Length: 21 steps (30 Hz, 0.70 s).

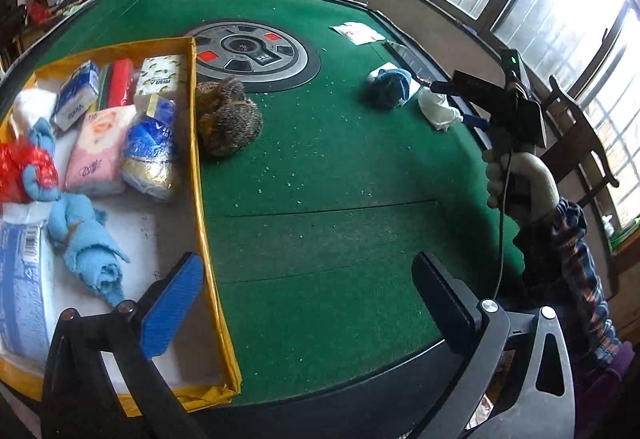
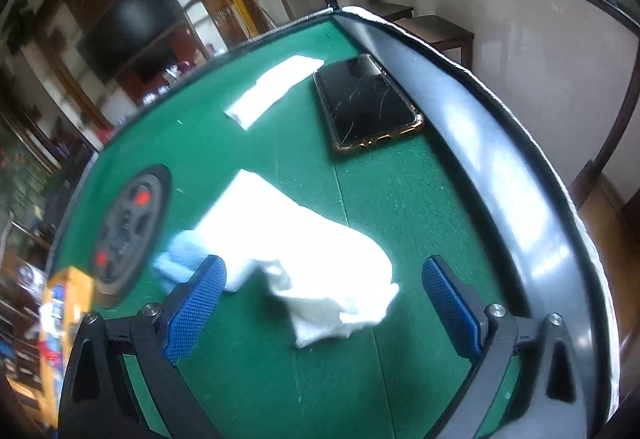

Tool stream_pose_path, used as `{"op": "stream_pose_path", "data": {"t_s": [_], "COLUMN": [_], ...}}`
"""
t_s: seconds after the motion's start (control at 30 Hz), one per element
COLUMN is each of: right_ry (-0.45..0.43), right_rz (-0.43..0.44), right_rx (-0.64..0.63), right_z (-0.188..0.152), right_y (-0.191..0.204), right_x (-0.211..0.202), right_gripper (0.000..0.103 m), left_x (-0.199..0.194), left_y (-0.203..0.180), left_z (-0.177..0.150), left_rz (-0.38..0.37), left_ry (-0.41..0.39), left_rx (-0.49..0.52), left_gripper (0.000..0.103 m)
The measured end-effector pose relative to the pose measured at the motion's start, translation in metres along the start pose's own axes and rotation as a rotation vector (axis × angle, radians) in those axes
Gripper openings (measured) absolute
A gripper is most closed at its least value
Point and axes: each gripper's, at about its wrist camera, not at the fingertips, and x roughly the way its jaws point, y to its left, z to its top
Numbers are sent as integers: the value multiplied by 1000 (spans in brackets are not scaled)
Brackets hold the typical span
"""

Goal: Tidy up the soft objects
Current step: 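Lower the right tool and grasp the white cloth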

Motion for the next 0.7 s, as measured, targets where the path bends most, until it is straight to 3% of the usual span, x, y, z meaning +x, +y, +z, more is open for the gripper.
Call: {"op": "stream_pose_path", "data": {"t_s": [0.03,0.13,0.2,0.23,0.33,0.5,0.7], "right_ry": [4,3,0,1,-1,1,10], "right_rz": [-5,-4,-7,-2,15,99,144], "right_rx": [-1,-26,-57,-67,-53,-15,6], "right_z": [0,-4,-8,-11,-14,-23,-33], "right_y": [-1,1,2,2,-3,-12,-15], "right_x": [4,9,7,5,-1,-11,-12], "right_gripper": [92,72,43,39,35,34,34], "left_x": [-4,-14,-23,-24,-24,20,76], "left_y": [-1,-7,-7,-4,-10,-46,-68], "left_z": [-2,0,-2,0,5,15,26], "left_rz": [21,122,202,201,141,71,68], "left_ry": [-3,-57,-117,-128,-125,-24,61], "left_rx": [12,53,73,72,81,155,185], "left_gripper": [103,103,103,103,103,103,103]}}
